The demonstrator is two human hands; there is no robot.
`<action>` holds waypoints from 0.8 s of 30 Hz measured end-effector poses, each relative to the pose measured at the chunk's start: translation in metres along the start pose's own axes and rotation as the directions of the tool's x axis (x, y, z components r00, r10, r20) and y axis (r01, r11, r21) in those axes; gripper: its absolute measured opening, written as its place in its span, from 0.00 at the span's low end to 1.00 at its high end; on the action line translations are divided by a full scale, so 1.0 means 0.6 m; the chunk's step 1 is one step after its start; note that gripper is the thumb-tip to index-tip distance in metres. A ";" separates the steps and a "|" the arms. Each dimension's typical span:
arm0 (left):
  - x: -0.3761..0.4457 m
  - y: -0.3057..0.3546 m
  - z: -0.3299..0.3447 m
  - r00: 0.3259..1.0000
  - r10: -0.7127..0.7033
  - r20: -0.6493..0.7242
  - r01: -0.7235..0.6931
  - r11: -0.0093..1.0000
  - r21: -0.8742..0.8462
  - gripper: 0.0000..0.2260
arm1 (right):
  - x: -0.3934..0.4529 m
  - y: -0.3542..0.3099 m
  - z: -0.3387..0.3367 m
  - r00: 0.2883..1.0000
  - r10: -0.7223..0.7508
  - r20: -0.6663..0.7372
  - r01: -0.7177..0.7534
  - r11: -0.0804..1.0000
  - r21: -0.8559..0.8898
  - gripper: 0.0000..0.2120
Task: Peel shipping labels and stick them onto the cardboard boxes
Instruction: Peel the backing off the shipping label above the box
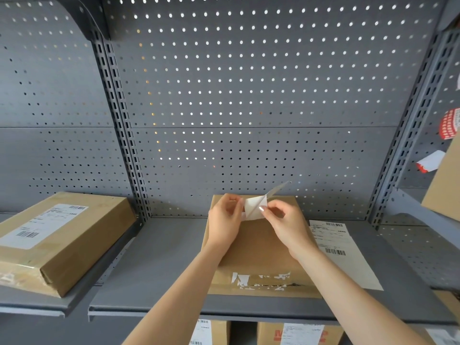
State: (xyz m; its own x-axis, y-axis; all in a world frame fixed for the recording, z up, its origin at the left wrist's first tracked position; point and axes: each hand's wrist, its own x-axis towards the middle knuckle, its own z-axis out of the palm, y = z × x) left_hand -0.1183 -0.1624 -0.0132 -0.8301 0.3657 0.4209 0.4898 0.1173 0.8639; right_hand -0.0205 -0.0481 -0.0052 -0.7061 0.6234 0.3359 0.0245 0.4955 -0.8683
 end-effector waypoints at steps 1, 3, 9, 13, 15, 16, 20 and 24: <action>0.000 0.000 -0.001 1.000 -0.022 -0.008 0.022 1.000 -0.017 0.03 | 0.000 0.001 0.000 1.000 0.002 -0.001 -0.002 1.000 -0.005 0.07; 0.000 0.001 -0.003 0.998 -0.067 -0.021 0.065 0.996 -0.059 0.04 | 0.000 0.002 0.000 1.000 0.006 -0.008 -0.006 1.000 -0.008 0.06; 0.003 0.005 -0.009 0.975 -0.219 -0.028 0.209 0.957 -0.203 0.05 | 0.004 0.001 -0.002 0.994 0.068 -0.090 -0.059 0.994 0.097 0.05; 0.003 0.011 -0.016 0.964 -0.265 -0.015 0.251 0.927 -0.280 0.05 | 0.007 0.002 -0.007 0.986 0.100 -0.131 -0.088 0.991 0.097 0.03; 0.005 0.013 -0.021 0.961 -0.277 -0.022 0.258 0.920 -0.294 0.05 | 0.009 0.000 -0.015 0.985 0.097 -0.144 -0.085 0.993 0.088 0.03; 0.006 0.014 -0.023 0.960 -0.278 -0.029 0.257 0.918 -0.301 0.05 | 0.009 -0.002 -0.022 0.985 0.092 -0.143 -0.080 0.993 0.085 0.03; 0.010 0.022 -0.031 0.960 -0.276 -0.052 0.245 0.913 -0.327 0.05 | 0.009 -0.010 -0.047 0.985 0.072 -0.158 -0.059 0.995 0.082 0.02; 0.016 0.026 -0.035 0.955 -0.284 -0.084 0.240 0.908 -0.343 0.06 | 0.013 -0.010 -0.066 0.980 0.075 -0.182 -0.062 0.995 0.076 0.03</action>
State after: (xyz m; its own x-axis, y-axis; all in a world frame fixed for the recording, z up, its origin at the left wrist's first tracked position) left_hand -0.1242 -0.1768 0.0101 -0.9543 0.2384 0.1800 0.1542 -0.1230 0.9804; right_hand 0.0017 -0.0226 0.0171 -0.5614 0.7588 0.3303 0.0144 0.4081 -0.9128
